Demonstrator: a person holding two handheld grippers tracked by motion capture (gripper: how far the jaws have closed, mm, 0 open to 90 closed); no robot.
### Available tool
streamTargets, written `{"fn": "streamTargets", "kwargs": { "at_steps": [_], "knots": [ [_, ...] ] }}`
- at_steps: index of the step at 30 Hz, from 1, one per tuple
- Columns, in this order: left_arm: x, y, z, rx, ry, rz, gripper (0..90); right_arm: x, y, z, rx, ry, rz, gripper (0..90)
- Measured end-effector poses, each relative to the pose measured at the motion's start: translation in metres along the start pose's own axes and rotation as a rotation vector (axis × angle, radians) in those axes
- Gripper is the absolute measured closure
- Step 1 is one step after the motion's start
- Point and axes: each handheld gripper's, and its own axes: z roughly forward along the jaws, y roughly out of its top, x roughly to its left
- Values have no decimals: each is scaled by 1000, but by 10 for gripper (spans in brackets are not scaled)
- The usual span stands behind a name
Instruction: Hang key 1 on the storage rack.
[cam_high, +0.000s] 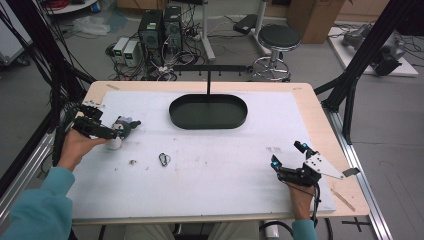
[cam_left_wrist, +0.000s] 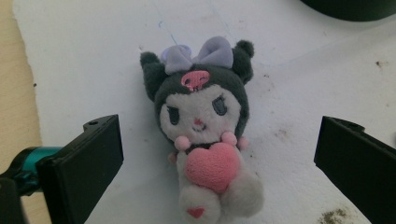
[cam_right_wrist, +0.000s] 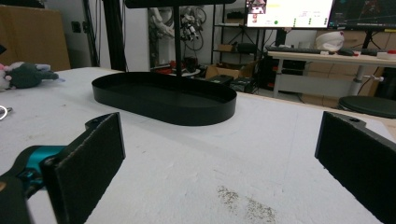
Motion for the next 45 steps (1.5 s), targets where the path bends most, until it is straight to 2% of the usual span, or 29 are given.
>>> {"fn": "streamTargets", "kwargs": {
  "at_steps": [5,7,12,19,22,32,34,41,45],
  "knots": [
    [-1,0,8,50,-6,-3,17,1,0,0,3,1,5,7],
    [-1,0,10,74,4,-4,18,1,0,0,3,1,6,7],
    [-2,-1,16,123,17,-22,115,0,0,0,-2,0,1,8],
    [-2,-2,20,169,33,-22,138,0,0,0,-3,1,2,7],
    [-2,-2,21,175,19,-26,142,0,0,0,-3,0,1,7],
    [-3,-3,29,232,-12,-39,249,0,0,-1,-1,0,11,8],
    [-2,-3,29,236,-18,-44,303,0,0,-1,-4,1,9,7],
    [-1,-4,29,251,14,-40,434,0,0,-1,-5,-1,7,8],
    [-1,-5,29,250,16,-39,468,0,0,-1,-5,-1,6,8]
  ]
}}
